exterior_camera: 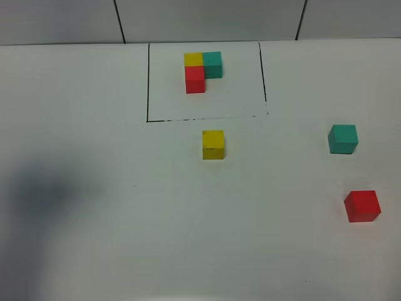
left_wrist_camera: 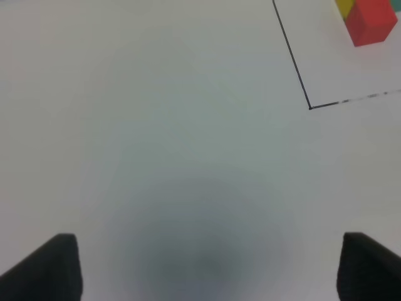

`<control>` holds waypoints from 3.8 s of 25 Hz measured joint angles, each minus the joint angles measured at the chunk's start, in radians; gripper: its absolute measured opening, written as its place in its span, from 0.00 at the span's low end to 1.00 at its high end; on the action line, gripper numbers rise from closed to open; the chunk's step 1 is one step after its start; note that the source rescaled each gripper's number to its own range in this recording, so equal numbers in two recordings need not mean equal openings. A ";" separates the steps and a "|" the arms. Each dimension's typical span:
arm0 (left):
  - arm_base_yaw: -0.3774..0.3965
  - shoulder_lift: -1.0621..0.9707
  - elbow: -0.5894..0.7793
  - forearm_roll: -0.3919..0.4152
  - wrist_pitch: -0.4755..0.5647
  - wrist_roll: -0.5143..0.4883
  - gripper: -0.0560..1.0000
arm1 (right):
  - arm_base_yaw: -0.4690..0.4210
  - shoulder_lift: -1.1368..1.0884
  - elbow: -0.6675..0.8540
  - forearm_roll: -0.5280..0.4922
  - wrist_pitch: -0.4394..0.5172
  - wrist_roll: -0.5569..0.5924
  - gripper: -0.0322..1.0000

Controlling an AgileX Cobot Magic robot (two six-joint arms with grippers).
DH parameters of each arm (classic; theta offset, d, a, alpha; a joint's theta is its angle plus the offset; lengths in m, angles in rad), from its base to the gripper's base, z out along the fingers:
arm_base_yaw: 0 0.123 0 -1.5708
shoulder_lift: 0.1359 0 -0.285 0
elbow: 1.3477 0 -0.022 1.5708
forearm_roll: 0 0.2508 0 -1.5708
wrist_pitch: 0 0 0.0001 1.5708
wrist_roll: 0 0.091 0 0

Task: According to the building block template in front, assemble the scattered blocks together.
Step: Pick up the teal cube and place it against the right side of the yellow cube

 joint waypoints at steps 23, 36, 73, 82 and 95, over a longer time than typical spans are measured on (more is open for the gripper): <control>-0.048 -0.677 0.408 -0.058 0.130 -0.013 0.75 | 0.000 0.000 0.000 0.000 0.000 0.000 0.74; -0.048 -0.946 0.490 -0.057 0.244 -0.049 0.73 | 0.000 0.000 0.000 0.000 0.000 0.000 0.74; 0.050 -0.977 0.490 -0.024 0.247 -0.088 0.72 | 0.000 0.000 0.000 0.000 0.000 0.000 0.74; 0.050 -0.977 0.490 -0.024 0.247 -0.088 0.72 | 0.000 0.000 0.000 0.000 0.000 0.000 0.74; 0.050 -0.977 0.490 -0.005 0.247 -0.088 0.72 | 0.000 0.000 0.000 -0.001 0.000 0.000 0.74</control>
